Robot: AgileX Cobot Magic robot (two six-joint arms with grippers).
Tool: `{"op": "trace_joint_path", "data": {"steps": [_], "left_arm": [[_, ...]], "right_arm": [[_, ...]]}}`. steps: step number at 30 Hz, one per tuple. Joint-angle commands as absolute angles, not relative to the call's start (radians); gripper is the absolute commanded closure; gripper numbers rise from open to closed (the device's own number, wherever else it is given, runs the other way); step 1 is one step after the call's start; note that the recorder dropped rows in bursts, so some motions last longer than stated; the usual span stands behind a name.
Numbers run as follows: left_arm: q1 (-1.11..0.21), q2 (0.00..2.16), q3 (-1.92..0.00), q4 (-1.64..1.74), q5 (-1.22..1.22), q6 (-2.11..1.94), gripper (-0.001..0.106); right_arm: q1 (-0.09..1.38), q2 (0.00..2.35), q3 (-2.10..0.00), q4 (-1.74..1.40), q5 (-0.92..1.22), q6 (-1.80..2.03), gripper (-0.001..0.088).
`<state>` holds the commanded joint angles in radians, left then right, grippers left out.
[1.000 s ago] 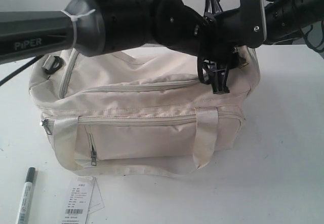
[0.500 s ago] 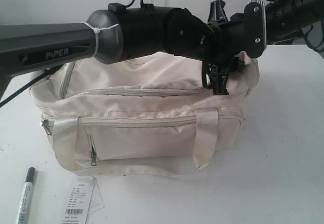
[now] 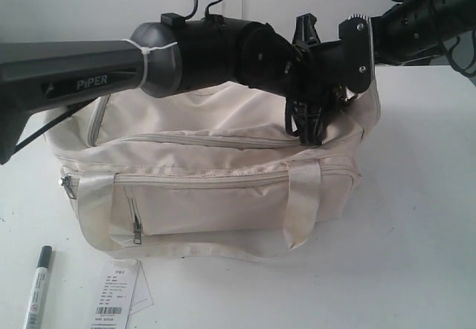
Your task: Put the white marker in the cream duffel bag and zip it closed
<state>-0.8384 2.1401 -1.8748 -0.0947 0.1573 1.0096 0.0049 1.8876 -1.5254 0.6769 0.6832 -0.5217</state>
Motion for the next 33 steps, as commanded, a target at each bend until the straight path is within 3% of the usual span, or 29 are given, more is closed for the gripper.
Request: {"op": "trace_joint_path", "data": {"steps": [3,4,33], "left_arm": [[-0.838,2.14,-1.875,-0.092,0.176,1.01,0.102],[-0.838,2.14,-1.875,-0.082,0.193,1.007,0.105],[-0.838,2.035,-1.875,-0.014,0.481,0.83,0.105]], "right_arm": [[0.005,1.888,-1.525,0.677,0.683,-0.522,0.0868],[0.005,1.888,-1.525,0.677,0.683,-0.522,0.0868],[0.005,1.888,-1.525,0.677,0.683,-0.522,0.0868]]}}
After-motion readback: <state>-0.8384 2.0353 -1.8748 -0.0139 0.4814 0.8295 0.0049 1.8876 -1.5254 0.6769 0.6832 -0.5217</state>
